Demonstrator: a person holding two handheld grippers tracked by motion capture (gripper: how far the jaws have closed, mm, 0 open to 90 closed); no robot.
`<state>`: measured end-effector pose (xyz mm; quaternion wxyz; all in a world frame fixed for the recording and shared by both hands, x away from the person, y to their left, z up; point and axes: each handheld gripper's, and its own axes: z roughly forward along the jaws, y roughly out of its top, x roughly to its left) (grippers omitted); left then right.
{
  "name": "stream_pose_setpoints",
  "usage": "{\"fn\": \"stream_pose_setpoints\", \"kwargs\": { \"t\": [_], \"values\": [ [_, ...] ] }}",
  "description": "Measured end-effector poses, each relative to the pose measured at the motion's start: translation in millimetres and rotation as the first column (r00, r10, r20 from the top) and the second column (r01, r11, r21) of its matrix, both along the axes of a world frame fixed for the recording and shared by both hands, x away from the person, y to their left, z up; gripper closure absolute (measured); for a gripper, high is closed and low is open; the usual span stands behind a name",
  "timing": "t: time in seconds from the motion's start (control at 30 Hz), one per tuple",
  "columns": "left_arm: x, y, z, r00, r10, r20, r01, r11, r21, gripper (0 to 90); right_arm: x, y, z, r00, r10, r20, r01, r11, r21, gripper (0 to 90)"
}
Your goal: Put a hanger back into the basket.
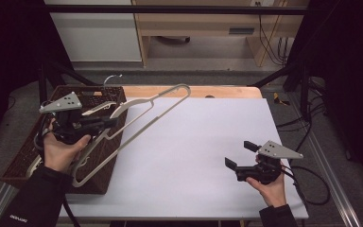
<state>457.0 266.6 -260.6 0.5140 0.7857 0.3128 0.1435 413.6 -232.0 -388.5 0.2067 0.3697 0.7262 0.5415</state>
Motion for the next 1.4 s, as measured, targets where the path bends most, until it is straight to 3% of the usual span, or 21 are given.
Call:
{"fn": "stream_pose_setpoints", "kwargs": {
  "t": [0.33, 0.67, 0.93, 1.07, 1.2, 1.4],
  "values": [
    [19.9, 33.6, 2.9, 0.999, 0.041, 0.016, -0.041, 0.999, 0.019, 86.1, -0.1, -1.6, 1.3, 1.0, -0.007, -0.002, 0.007, 1.0, 0.0, 5.0],
    [37.3, 80.3, 0.0, 0.993, 0.117, 0.019, -0.117, 0.9931, 0.008, 86.1, 0.9, -1.2, 0.4, 0.9999, -0.012, -0.002, 0.012, 1.0, -0.009, 4.6],
    [39.6, 112.5, 0.4, 0.9852, 0.17, 0.017, -0.171, 0.9847, 0.036, 86.1, 1.4, -1.0, -0.1, 0.9999, -0.014, -0.004, 0.014, 1.0, -0.013, 4.3],
    [38.8, 123.7, -1.1, 0.9828, 0.184, 0.014, -0.185, 0.9801, 0.073, 86.1, 1.4, -1.2, -0.3, 0.9999, -0.015, -0.004, 0.015, 1.0, -0.013, 4.3],
    [38.0, 136.1, -6.8, 0.9816, 0.191, 0.007, -0.191, 0.98, 0.057, 86.1, 2.2, -2.2, -1.4, 0.9997, -0.021, -0.008, 0.021, 1.0, -0.012, 4.2],
    [37.2, 150.3, -16.3, 0.979, 0.204, -0.006, -0.203, 0.9769, 0.066, 86.1, 2.3, -2.6, -1.3, 0.9997, -0.022, -0.008, 0.022, 1.0, -0.015, 4.2]
  ]
}}
